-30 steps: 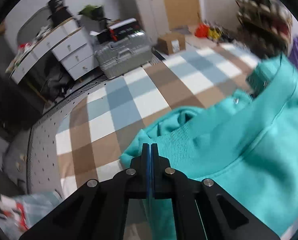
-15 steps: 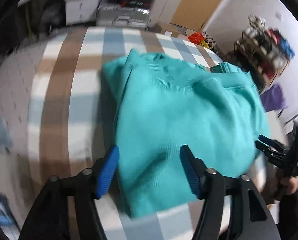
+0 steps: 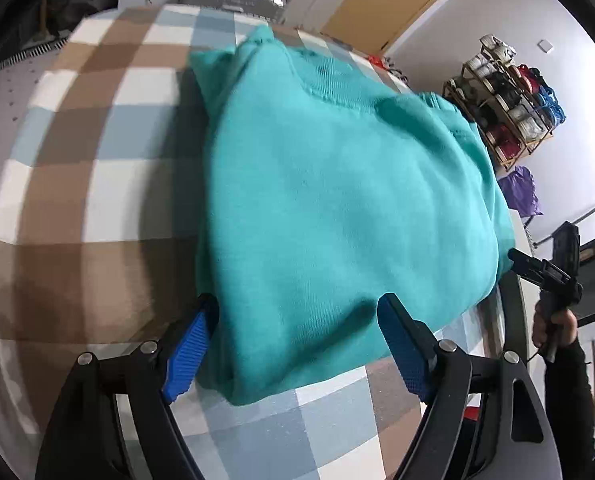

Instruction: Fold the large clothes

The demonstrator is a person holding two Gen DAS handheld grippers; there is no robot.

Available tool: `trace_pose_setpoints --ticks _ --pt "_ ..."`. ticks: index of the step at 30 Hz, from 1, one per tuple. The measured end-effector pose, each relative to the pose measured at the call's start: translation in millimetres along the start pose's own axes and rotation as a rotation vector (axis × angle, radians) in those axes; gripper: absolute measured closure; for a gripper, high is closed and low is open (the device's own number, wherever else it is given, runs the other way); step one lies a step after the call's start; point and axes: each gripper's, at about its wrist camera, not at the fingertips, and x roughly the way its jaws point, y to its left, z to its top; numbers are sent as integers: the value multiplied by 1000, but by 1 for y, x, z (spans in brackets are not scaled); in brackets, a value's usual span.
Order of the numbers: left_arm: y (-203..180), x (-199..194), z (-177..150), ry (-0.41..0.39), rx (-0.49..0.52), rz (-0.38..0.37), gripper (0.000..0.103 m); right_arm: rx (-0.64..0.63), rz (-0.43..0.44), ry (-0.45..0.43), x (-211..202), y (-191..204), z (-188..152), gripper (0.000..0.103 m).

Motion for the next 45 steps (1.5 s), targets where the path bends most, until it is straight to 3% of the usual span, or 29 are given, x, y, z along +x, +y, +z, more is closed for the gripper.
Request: trace_pose_setpoints --ticks 2,3,4,6,8,10,12,21,27,30,33,36,39,41,42,43,45 --pt "1 8 2 12 -3 -16 40 -13 -2 8 4 4 -3 34" --pt "2 10 3 15 -2 -14 60 -10 1 13 7 4 -3 52" --pt "1 9 3 7 -7 3 68 5 12 18 9 1 -3 61" --pt "1 7 3 -12 -34 -1 79 43 58 -4 7 -3 -2 76" --pt "5 7 3 -1 -97 -13 84 33 69 -29 -1 -4 -5 83" --pt "6 5 -1 2 -155 -35 89 -18 39 -59 -12 5 -11 85" --pt "-2 -3 -4 -4 -111 4 90 -24 30 -81 -25 9 -18 86" --pt "-1 -39 -47 -3 -111 8 91 -121 50 -63 -60 29 -66 87" --pt "-12 -60 -92 45 -90 -55 91 -137 85 -7 -79 2 -116 86" --pt "-16 -66 -107 70 -85 -68 88 -156 22 22 -80 -8 -130 78" --pt "-3 -68 -104 75 -119 31 84 -202 -145 -18 -91 -4 -131 65" --pt "17 -94 -97 -33 -179 232 84 -268 -288 -107 -119 22 -125 61" --pt "18 -127 -84 -149 -163 236 83 -369 -257 -184 -141 64 -120 53" --pt "-2 -127 -76 -168 -103 166 71 -414 -191 -197 -139 96 -116 40" --pt "-17 -119 -72 -149 -58 116 52 -430 -155 -190 -134 111 -115 38" --pt "-32 -108 -71 -132 -14 76 41 -445 -110 -173 -124 129 -113 38" --pt "-68 -73 -66 -93 114 33 41 -473 -59 -119 -93 161 -115 38"
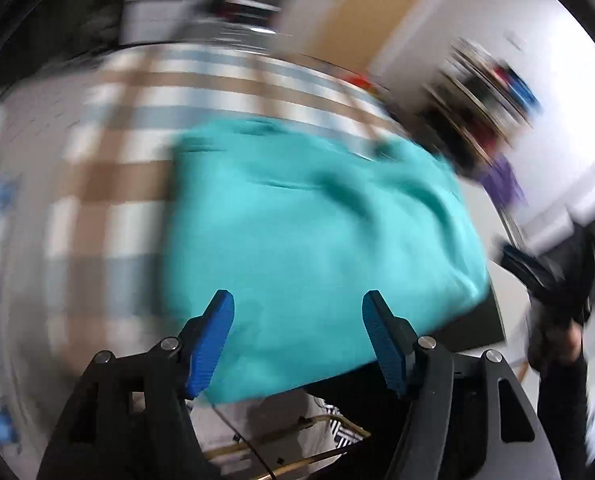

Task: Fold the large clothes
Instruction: 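Grasp the folded hoodie edge with the right gripper and straighten it, then grasp the ribbed hem with the right gripper and lift it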

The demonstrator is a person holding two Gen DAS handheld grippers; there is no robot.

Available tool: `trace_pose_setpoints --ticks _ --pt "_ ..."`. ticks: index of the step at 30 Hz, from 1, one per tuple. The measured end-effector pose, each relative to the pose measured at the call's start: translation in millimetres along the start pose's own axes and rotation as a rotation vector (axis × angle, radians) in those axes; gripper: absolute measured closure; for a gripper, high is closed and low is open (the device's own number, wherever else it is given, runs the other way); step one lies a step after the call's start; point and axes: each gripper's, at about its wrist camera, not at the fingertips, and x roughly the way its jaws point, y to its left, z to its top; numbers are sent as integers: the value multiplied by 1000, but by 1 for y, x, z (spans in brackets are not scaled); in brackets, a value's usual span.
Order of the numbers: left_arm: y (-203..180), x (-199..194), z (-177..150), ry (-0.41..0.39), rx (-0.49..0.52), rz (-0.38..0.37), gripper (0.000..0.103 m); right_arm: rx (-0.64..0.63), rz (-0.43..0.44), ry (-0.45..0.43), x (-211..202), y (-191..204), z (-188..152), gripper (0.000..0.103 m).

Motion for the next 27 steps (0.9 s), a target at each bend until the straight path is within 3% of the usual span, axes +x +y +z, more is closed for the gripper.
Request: trace_pose_setpoints --ticks 2,5,7,9,11,15,18,21,25,27 --pt "-19 40 8 40 95 56 41 -43 -43 71 43 24 10 38" --pt "-10 95 20 118 109 166 41 -96 -229 164 108 29 8 39" --pt "12 115 31 138 53 146 41 -18 -217 186 128 12 5 39" --pt "30 109 36 104 48 107 41 4 -211 191 132 5 8 39" --pt "38 111 40 84 106 106 43 -12 -226 207 134 6 11 40" --pt "44 102 36 67 135 78 43 11 -208 311 123 11 34 42" --pt "56 92 40 73 90 24 43 39 -100 210 109 31 59 44" --pt "57 89 35 81 54 -22 43 -17 -70 230 133 58 84 43" --pt "55 74 17 74 11 -51 43 -37 -182 353 199 66 79 41" --pt "48 70 8 71 18 -39 43 -34 -222 324 205 70 73 38"
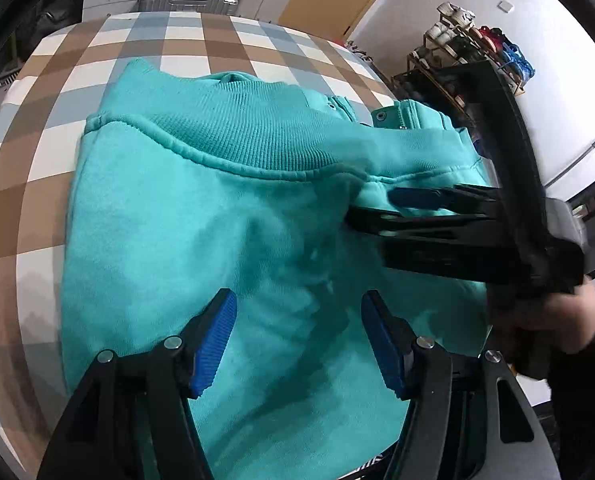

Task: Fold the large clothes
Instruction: 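Grasp the ribbed hem with the right gripper and lift it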

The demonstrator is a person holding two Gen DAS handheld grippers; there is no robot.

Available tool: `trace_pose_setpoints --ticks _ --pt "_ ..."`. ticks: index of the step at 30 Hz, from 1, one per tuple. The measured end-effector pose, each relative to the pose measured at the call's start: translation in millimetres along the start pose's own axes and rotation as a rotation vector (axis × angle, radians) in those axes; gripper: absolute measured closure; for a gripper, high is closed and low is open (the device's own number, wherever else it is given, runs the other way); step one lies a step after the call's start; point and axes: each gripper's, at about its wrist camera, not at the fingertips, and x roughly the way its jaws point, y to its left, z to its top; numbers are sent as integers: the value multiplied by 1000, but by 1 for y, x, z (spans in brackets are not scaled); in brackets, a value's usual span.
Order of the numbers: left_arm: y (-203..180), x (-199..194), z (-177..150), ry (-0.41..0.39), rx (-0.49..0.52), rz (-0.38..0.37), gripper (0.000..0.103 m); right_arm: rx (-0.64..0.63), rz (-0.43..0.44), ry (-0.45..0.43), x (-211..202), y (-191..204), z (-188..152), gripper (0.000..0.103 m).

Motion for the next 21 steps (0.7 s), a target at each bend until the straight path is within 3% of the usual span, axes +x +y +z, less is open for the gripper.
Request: trace_pose_setpoints --ticks 2,4,5,8,9,13,15,18,21 --pt "-3 1 0 -1 1 -2 43 -3 -13 26 -10 1 -1 39" --pt "-5 1 0 -2 -4 -4 43 -9 40 45 -23 -9 -1 43" --pt "-5 1 0 -2 -2 -2 43 -4 50 27 -34 -18 -3 51" --pt "-8 4 3 -1 -1 7 43 33 -27 -117 -70 -56 -10 50" --pt "-9 4 3 2 1 12 43 49 -49 -124 -70 -69 -11 50" --pt "-11 7 5 4 -7 22 43 126 -104 -11 -30 -111 -29 55" --pt "-12 8 5 1 1 25 43 60 -129 -55 -10 -108 -36 55" --pt "-12 10 5 -7 14 30 43 174 -133 -39 -14 -110 -27 52" --pt "-10 8 3 -16 8 20 43 145 -118 -60 -45 -105 -33 53"
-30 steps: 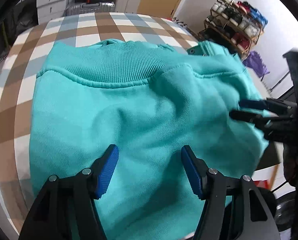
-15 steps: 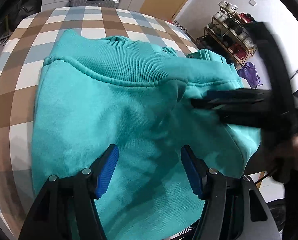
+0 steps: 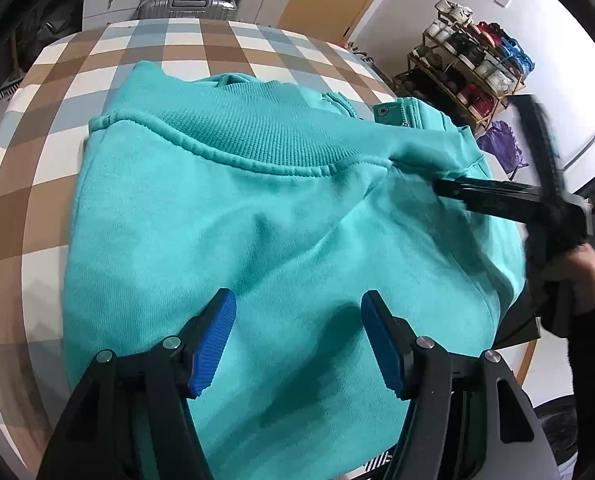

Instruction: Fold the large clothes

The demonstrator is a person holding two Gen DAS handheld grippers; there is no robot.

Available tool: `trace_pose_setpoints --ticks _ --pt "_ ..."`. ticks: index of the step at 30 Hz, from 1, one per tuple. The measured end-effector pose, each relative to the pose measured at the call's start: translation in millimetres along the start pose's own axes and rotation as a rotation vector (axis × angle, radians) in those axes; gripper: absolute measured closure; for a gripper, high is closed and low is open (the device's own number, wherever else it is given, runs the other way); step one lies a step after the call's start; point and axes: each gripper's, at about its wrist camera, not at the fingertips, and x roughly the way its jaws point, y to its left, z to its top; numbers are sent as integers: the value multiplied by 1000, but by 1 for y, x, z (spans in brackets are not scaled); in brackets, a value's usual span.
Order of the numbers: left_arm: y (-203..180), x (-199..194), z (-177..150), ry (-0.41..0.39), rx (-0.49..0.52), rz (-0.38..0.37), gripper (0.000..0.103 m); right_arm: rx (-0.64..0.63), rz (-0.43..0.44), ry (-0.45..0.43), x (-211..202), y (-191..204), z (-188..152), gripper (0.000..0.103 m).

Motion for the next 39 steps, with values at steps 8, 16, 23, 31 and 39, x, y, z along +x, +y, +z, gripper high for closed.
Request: trace_pose_setpoints --ticks 8,16,23,31,39 --pt "-7 4 -1 -4 26 60 43 -77 266 9 -58 25 -80 43" --pt "-15 9 -4 -22 82 128 42 -25 130 -69 -8 49 -109 34" --pt "-28 -8 -11 -61 99 189 42 220 334 -226 -42 4 -117 48" --pt "-100 -8 -49 -133 401 224 42 350 389 -704 -107 -29 -153 6" --pt "-53 41 -30 71 194 126 23 386 430 -598 -97 -39 -156 6"
